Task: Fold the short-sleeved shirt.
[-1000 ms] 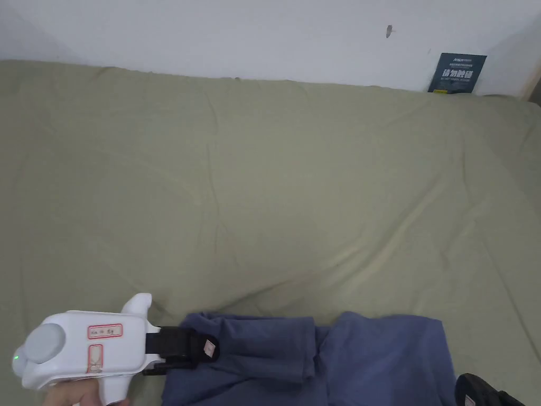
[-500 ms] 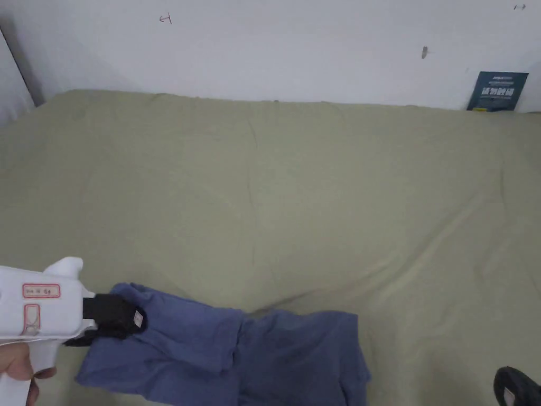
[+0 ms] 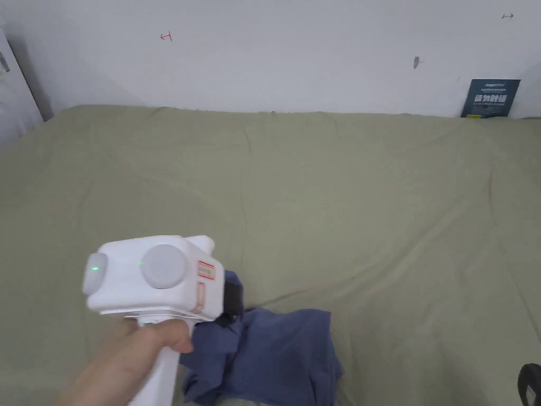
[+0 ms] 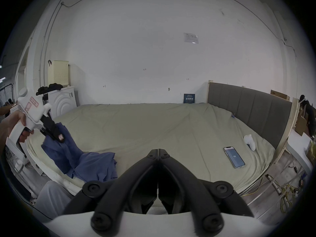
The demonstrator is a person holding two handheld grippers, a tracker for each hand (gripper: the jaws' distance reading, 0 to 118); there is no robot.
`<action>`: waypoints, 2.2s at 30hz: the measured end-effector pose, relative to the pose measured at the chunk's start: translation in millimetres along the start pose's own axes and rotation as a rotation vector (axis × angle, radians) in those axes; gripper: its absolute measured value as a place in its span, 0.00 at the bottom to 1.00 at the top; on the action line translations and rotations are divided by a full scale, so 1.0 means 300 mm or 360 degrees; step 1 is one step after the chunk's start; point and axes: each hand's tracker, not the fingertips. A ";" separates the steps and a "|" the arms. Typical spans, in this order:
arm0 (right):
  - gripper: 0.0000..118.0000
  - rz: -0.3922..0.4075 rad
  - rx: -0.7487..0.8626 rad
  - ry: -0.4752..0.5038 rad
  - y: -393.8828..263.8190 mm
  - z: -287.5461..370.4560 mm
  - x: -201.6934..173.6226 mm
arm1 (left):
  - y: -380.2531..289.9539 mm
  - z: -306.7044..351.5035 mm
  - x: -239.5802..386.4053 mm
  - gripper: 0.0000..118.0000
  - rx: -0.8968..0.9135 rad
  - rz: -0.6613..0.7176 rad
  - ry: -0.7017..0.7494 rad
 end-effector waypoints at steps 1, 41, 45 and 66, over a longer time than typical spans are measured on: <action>0.00 -0.0015 -0.0004 -0.0006 -0.004 0.004 0.009 | -0.008 -0.028 0.062 0.10 -0.0007 -0.0059 0.0048; 0.00 -0.0018 -0.0393 0.0171 -0.074 -0.130 -0.067 | -0.134 -0.457 -0.047 0.00 -0.0244 0.0037 -0.0915; 0.00 -0.0117 -0.0421 0.0457 -0.026 -0.252 -0.164 | -0.113 -0.312 -0.115 0.00 -0.0159 0.0001 -0.0893; 0.00 -0.1359 -0.1378 0.1651 -0.401 -1.002 -0.191 | -0.089 -0.310 -0.553 0.58 -0.0208 0.0269 -0.1052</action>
